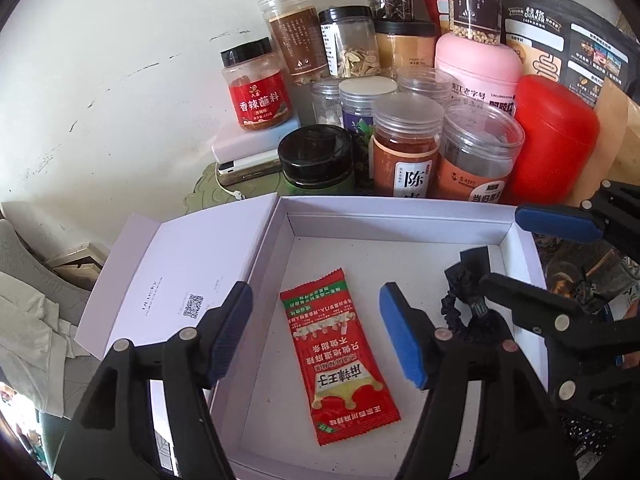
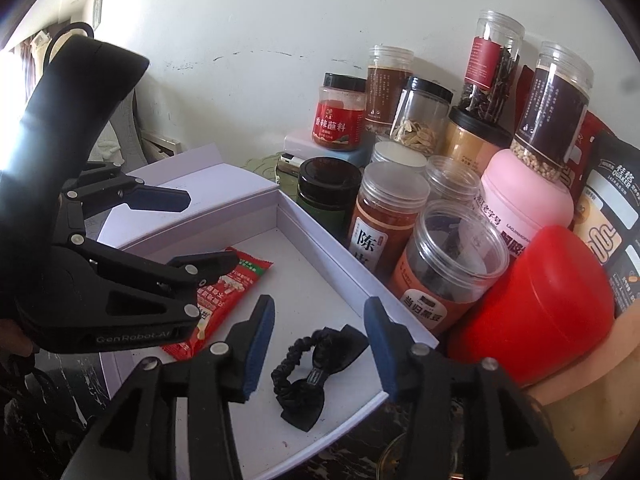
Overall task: Organize objects
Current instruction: 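Open the left tool over the white box while the right tool releases the scrunchie inside, then withdraw both tools from the white box back over the table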
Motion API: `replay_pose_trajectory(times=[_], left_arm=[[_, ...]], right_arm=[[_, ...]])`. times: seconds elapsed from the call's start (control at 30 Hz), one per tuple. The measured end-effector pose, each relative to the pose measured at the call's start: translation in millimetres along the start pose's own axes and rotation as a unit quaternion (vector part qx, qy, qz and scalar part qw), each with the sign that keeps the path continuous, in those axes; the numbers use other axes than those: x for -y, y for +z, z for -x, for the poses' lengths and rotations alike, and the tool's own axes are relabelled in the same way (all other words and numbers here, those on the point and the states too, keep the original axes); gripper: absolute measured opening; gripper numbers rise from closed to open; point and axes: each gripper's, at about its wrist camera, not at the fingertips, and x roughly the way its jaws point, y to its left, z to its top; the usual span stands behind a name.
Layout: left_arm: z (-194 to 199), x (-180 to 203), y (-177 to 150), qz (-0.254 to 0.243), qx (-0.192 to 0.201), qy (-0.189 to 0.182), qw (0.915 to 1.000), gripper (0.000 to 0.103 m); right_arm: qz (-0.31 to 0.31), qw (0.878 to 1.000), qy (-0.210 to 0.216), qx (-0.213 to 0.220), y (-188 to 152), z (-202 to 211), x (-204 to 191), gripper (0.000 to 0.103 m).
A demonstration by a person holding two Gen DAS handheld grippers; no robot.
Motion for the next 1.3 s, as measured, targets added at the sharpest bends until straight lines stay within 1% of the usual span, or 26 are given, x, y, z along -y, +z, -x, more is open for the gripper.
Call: replay_pose_trajectory(times=[0.3,0.67,0.87,1.13,1.3], left_arm=[[36,-7,2,0.01,0.013,0.005,0.9999,0.065],[99,-6,3,0.012,0.041,0.009,0.999,0.065],[131,-6,-2,0.018,0.052,0.01,0.9984,0.065],[176,2,-11,0.012,0.074,0.015,0.9971,0.065],[199,6,-20,0.012,0.08,0.016,0.9966,0.065]], right_arm=[[0.002,1.0,-0.01,0.011,8,29,-5,0.047],[0.011,0.999,-0.02,0.041,16,84,-18,0.047],[0.014,0.998,-0.027,0.054,14,113,-25,0.047],[0.015,0.997,-0.033,0.071,12,149,-30,0.047],[0.014,0.996,-0.036,0.077,5,168,-33,0.047]])
